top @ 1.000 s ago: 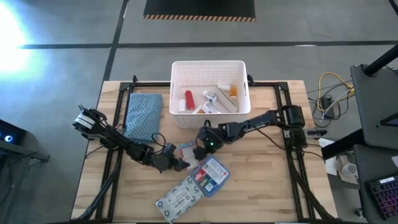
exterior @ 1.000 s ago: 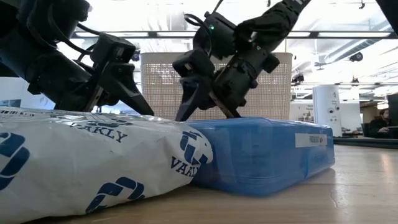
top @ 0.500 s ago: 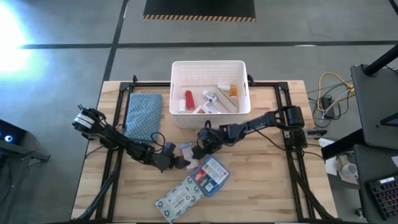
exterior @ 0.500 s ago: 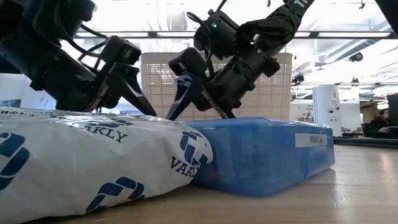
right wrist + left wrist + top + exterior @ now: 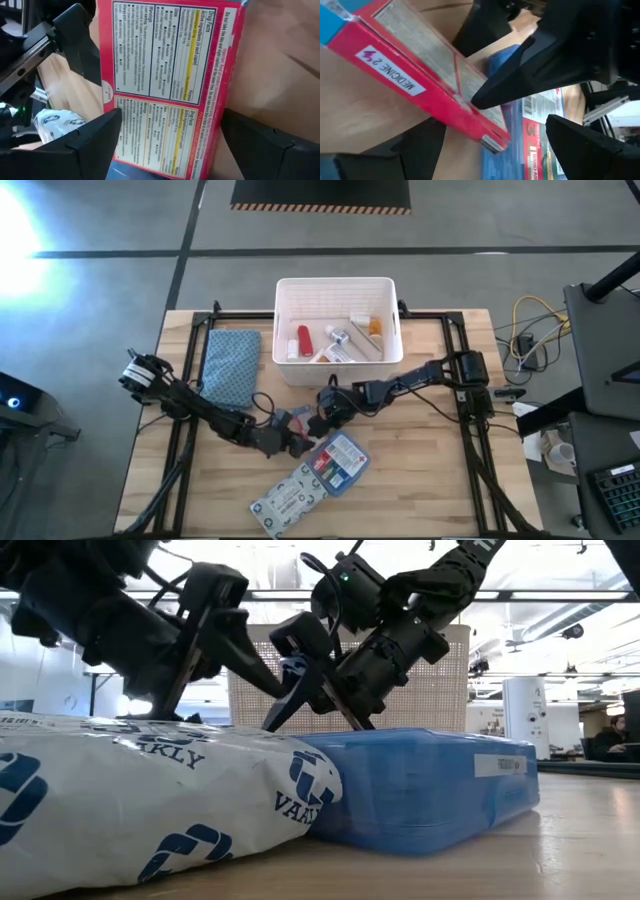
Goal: Pick & place medical supplies in basket/bin
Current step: Put the red medicine box into the white bin
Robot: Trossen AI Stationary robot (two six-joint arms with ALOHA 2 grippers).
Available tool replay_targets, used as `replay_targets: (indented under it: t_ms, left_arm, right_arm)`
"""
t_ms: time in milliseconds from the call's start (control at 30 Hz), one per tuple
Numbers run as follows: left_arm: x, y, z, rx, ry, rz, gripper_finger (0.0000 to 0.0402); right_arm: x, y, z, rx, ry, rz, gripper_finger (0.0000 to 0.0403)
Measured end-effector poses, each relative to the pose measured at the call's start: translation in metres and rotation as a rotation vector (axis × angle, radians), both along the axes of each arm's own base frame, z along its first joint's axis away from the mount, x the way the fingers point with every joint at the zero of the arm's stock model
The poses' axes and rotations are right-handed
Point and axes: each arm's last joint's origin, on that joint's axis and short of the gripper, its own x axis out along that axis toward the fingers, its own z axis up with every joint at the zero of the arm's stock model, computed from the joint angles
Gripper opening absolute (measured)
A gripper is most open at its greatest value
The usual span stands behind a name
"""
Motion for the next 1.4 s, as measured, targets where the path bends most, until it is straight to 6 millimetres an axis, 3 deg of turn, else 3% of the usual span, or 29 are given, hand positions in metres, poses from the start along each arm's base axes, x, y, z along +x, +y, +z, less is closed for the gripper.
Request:
replay_targets:
  t_ms: [533,1133,1400]
  left_arm:
    - [-0.003,-0.003,-0.002,0.033,0.050,0.001,0.0322]
    - [-0.008,0.001,-0.013,-0.026,0.150,0.087,0.0322]
    - [-0.006,0.001,-0.012,-0.042,0.131,0.092,0.0319]
  right_arm:
    - [0.000,0.001,0.000,-0.019,-0.012,0.039,0.0320]
    - [0.000,0.001,0.000,-0.039,-0.020,0.054,0.0113]
    - [0.000,0.001,0.001,-0.040,-0.021,0.054,0.0071]
